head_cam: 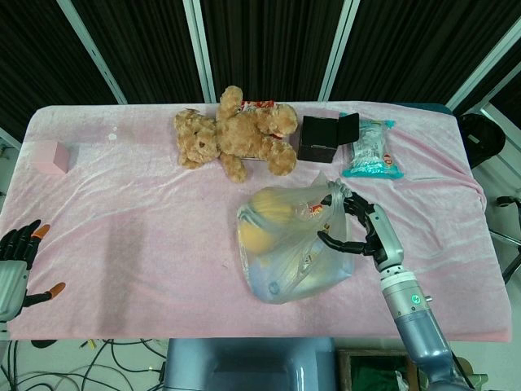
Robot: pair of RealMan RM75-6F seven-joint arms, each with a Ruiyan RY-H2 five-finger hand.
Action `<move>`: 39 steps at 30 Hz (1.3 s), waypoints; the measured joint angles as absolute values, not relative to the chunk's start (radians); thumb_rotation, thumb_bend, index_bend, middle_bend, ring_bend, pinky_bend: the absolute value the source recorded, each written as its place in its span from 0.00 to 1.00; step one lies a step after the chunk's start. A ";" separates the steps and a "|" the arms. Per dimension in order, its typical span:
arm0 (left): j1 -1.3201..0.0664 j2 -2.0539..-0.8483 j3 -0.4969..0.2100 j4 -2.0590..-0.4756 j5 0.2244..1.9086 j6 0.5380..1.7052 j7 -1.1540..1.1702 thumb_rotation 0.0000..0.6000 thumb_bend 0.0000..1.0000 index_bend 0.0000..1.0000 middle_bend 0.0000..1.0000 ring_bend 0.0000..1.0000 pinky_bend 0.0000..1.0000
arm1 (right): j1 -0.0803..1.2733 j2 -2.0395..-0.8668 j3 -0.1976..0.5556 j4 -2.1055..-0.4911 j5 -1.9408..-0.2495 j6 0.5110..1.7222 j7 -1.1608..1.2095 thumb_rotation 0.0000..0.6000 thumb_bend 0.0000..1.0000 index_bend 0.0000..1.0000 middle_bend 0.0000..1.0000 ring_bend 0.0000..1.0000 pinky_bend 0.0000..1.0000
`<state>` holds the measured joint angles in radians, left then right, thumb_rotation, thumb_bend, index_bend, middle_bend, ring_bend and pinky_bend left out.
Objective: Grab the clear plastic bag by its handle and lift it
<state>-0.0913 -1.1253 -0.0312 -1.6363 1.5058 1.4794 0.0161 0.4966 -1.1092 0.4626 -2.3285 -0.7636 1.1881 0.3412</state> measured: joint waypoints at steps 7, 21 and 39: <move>-0.090 -1.126 -0.030 -1.640 1.507 1.482 0.024 1.00 0.00 0.00 0.00 0.00 0.00 | 0.499 -1.116 0.465 -2.331 -0.765 1.190 0.339 1.00 0.12 0.34 0.32 0.25 0.22; -0.090 -1.129 -0.028 -1.643 1.508 1.481 0.033 1.00 0.00 0.00 0.00 0.00 0.00 | 0.491 -1.102 0.479 -2.330 -0.754 1.181 0.364 1.00 0.12 0.34 0.32 0.25 0.22; -0.094 -1.134 -0.033 -1.642 1.499 1.474 0.040 1.00 0.00 0.00 0.00 0.00 0.00 | 0.509 -1.093 0.497 -2.338 -0.739 1.153 0.365 1.00 0.12 0.34 0.35 0.28 0.22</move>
